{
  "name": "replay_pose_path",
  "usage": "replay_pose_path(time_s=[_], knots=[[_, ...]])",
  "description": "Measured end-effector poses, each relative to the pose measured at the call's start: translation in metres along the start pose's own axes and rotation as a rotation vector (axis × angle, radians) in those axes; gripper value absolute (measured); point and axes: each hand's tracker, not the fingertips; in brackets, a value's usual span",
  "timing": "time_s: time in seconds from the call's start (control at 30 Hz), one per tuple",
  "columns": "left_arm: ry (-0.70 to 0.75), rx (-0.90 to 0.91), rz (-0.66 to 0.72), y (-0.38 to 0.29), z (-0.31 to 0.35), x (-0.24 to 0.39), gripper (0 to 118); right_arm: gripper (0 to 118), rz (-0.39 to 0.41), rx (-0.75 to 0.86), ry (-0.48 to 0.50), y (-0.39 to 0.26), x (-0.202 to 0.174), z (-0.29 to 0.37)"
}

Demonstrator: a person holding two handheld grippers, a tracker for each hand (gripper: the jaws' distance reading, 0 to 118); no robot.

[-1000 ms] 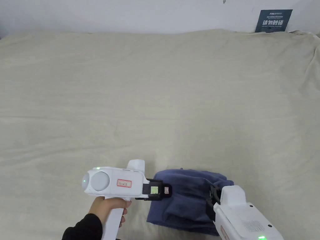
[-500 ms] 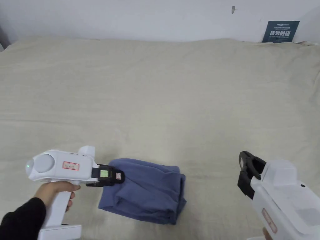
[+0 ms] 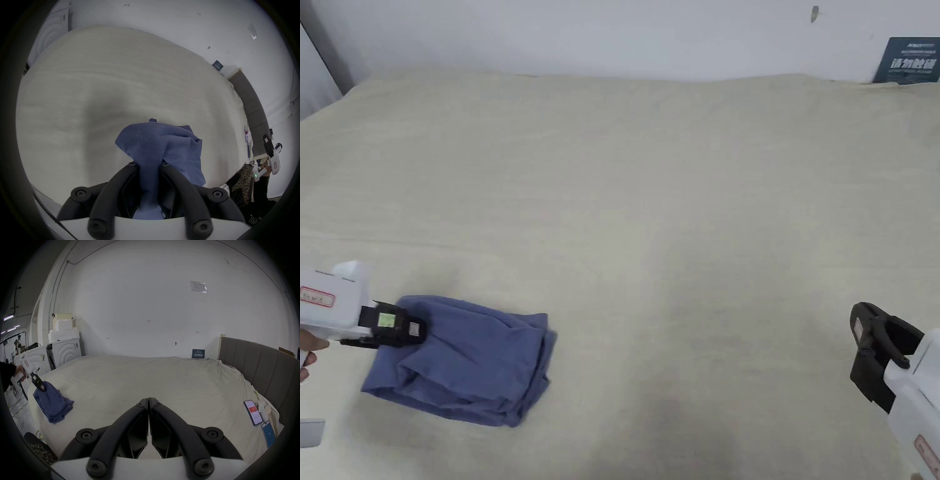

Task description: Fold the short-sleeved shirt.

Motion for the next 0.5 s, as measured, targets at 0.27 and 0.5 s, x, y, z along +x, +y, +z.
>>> replay_pose_path(time_s=[0.27, 0.5], knots=[[0.095, -0.044, 0.041, 0.002, -0.013, -0.023, 15, 0, 0.009, -0.029, 0.004, -0.006, -0.005, -0.009], [0.249, -0.077, 0.067, -0.001, -0.043, -0.017, 60, 0, 0.018, -0.040, 0.001, -0.007, -0.003, -0.009]])
